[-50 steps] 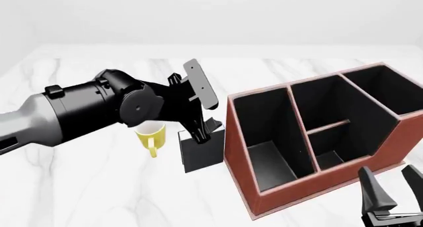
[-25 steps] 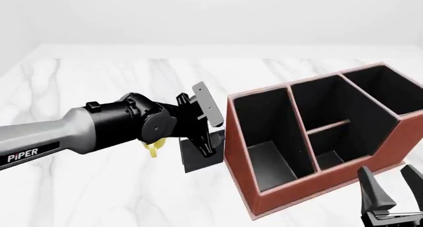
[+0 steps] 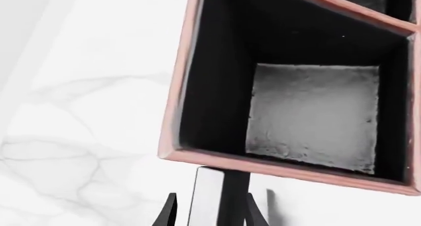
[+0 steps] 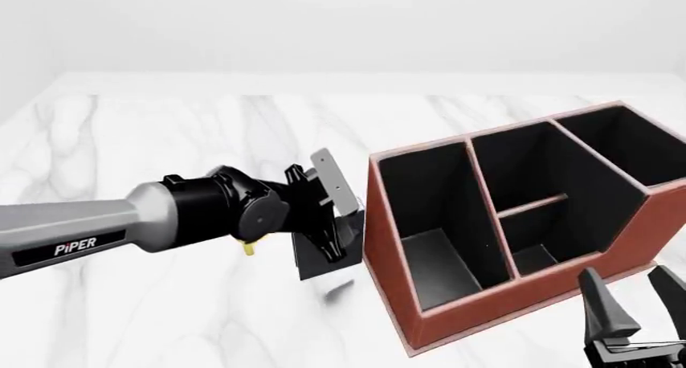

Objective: Pick up the book and place it in the back compartment of the caddy.

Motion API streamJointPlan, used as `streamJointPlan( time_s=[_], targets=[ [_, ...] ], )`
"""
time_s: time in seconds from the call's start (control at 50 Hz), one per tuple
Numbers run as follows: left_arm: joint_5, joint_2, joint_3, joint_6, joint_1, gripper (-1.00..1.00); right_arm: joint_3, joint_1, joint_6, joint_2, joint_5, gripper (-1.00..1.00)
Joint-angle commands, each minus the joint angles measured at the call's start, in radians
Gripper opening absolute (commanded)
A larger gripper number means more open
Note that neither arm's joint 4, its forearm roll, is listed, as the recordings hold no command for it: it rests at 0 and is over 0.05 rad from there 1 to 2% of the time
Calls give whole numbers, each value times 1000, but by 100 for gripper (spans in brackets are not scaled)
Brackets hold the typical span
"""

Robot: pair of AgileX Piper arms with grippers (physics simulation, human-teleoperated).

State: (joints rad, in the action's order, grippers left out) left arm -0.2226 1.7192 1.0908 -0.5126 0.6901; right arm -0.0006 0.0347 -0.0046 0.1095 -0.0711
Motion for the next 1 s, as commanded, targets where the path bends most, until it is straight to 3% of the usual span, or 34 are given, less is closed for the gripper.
streamJointPlan(
  time_s=[0.02,0.3,0.56,0.58,0.6,0.62,1.0],
  targets=[
    [28,24,-14,10,3,100,0,1,1,2,-1,100],
    [61,51,-37,2,-24,100,0,4,2,4,1,100],
    [81,77,-59,33,6,100,0,3,5,-1,6,100],
    [84,78,-61,37,7,-100,0,3,5,-1,6,100],
    [85,78,-64,38,10,-100,0,2,5,0,5,100],
    [55,-19,-150,115,66,-100,0,5,6,-12,12,100],
    [-48,-119,-139,104,83,-100,0,4,4,6,-6,100]
  ],
)
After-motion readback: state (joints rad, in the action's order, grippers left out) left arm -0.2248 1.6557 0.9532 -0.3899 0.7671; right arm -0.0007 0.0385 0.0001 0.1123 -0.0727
